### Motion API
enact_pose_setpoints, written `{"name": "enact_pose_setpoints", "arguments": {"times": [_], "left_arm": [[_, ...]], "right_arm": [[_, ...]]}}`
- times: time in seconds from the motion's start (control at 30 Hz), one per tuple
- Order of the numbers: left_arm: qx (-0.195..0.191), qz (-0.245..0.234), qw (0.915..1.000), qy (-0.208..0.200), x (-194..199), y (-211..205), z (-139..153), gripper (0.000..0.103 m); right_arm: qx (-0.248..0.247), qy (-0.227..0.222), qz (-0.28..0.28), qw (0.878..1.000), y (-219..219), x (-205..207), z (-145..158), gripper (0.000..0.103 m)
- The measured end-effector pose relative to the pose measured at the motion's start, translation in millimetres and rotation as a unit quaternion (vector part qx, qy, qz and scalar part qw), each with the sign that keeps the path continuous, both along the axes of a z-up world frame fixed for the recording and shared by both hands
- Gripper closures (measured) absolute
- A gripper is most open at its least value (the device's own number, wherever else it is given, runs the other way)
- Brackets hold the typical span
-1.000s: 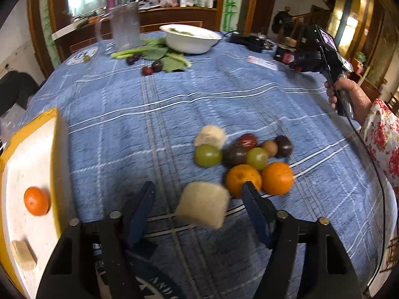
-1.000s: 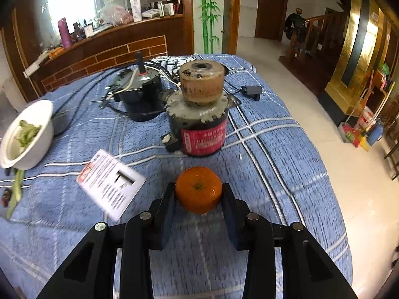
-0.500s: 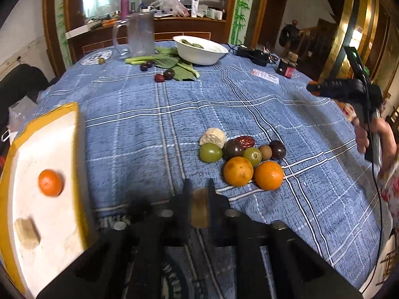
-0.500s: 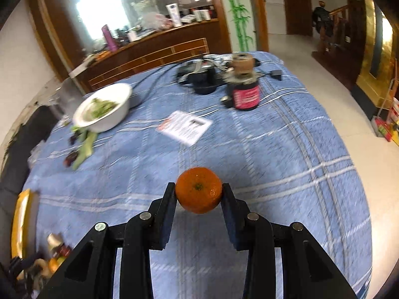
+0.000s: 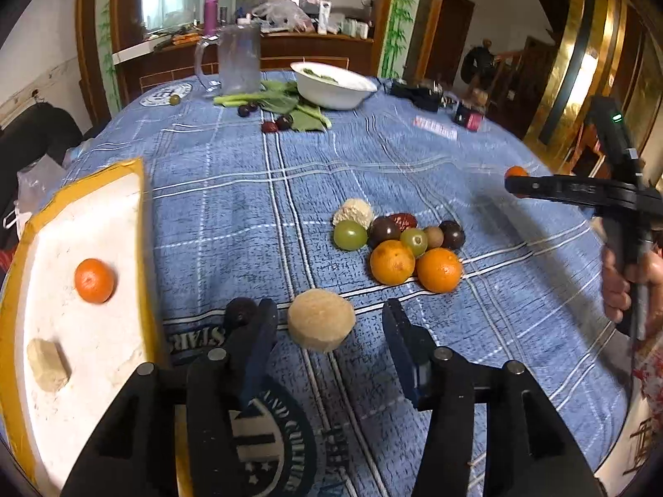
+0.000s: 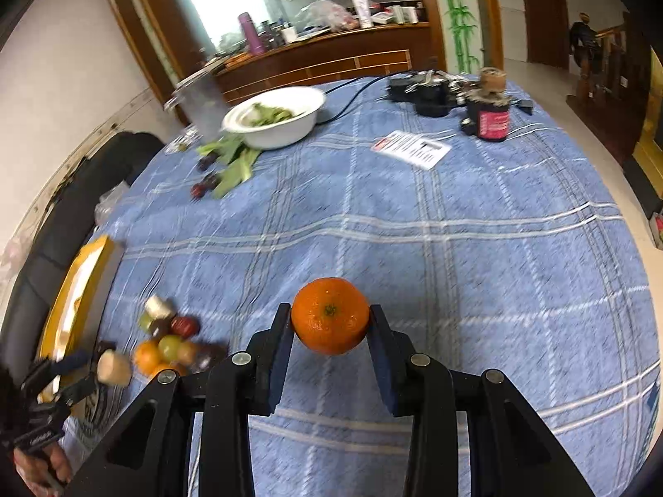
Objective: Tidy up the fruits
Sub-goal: 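Lower cube and orange into the tray and open both tools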
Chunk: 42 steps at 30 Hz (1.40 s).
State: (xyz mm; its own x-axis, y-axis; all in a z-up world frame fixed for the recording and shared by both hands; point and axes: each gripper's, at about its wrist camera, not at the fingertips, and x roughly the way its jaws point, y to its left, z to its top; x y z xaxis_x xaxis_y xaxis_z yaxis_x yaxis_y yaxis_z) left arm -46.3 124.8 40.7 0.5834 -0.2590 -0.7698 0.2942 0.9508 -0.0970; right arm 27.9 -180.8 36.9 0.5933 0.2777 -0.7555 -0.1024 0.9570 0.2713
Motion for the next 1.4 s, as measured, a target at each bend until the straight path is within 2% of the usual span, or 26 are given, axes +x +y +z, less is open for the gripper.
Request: {"name": "enact_pose_setpoints", "arguments": {"times": [0.07, 0.1, 0.13, 0.17, 0.33, 0.47, 0.6, 0.67, 0.7, 0.77, 0.8, 0.83, 0.9, 1.13, 1.2, 1.3, 1.4], "left_arm": [[0.017, -0.005, 0.9998, 0.01, 6.0, -8.0, -7.7, 0.052], [0.027, -0.004, 0.9996, 0.009, 6.7, -11.1, -10.3, 0.056], [0.051, 0.004, 0.9987, 0.0, 6.3, -14.5, -13.0, 0.067], [0.062, 0.007, 0.9981, -0.005, 5.7, -15.8, -13.8, 0.066], [0.009, 0.037, 0.9993, -0.002, -2.2, 4.0, -4.9, 0.067], [-0.04, 0.078, 0.996, -0.015, -18.9, 35.9, 16.9, 0.066], [-0.041, 0.136, 0.9895, -0.028, -34.1, 77.8, 31.5, 0.066], [-0.063, 0.146, 0.9868, -0.032, -41.8, 96.9, 37.1, 0.066], [-0.059, 0.157, 0.9851, -0.039, -45.5, 104.6, 39.8, 0.066], [-0.027, 0.189, 0.9799, -0.057, -54.2, 118.6, 46.6, 0.066], [-0.023, 0.197, 0.9782, -0.063, -57.2, 124.8, 48.4, 0.066], [-0.034, 0.199, 0.9772, -0.065, -60.4, 132.8, 49.7, 0.066], [-0.059, 0.208, 0.9747, -0.058, -63.0, 148.5, 48.1, 0.067], [-0.084, 0.26, 0.9615, -0.029, -70.7, 190.1, 25.9, 0.067], [-0.095, 0.271, 0.9576, -0.027, -74.0, 197.9, 23.0, 0.064], [-0.11, 0.278, 0.9537, -0.028, -78.8, 206.9, 22.0, 0.049], [-0.116, 0.287, 0.9504, -0.031, -84.2, 213.0, 20.6, 0.043]], "right_arm": [[0.007, 0.003, 0.013, 1.0, 9.3, -7.3, -2.1, 0.065], [0.01, 0.003, 0.02, 1.0, 13.8, -10.6, -2.5, 0.065], [0.011, 0.003, 0.024, 1.0, 16.5, -12.9, -2.3, 0.065], [0.014, 0.002, 0.03, 0.999, 20.6, -15.9, -1.7, 0.065], [0.026, 0.0, 0.054, 0.998, 38.9, -27.8, 5.0, 0.065], [0.043, -0.009, 0.078, 0.996, 61.6, -36.9, 17.5, 0.065], [0.075, -0.017, 0.123, 0.989, 105.6, -47.0, 30.3, 0.064], [0.086, -0.019, 0.147, 0.985, 130.7, -51.5, 33.6, 0.064], [0.091, -0.019, 0.164, 0.982, 148.7, -54.0, 34.9, 0.064], [0.094, -0.017, 0.19, 0.977, 178.2, -58.5, 34.3, 0.064], [0.095, -0.014, 0.202, 0.975, 193.2, -60.5, 33.7, 0.064], [0.096, -0.012, 0.215, 0.972, 208.3, -62.7, 32.6, 0.064], [0.096, -0.008, 0.236, 0.967, 234.2, -67.5, 29.5, 0.064], [0.088, 0.011, 0.288, 0.954, 302.4, -76.4, 17.6, 0.064], [0.08, 0.018, 0.297, 0.951, 318.1, -77.0, 12.7, 0.063], [0.053, 0.016, 0.307, 0.95, 336.5, -81.0, 5.6, 0.063], [0.03, 0.009, 0.311, 0.95, 351.1, -83.1, -0.7, 0.063]]}}
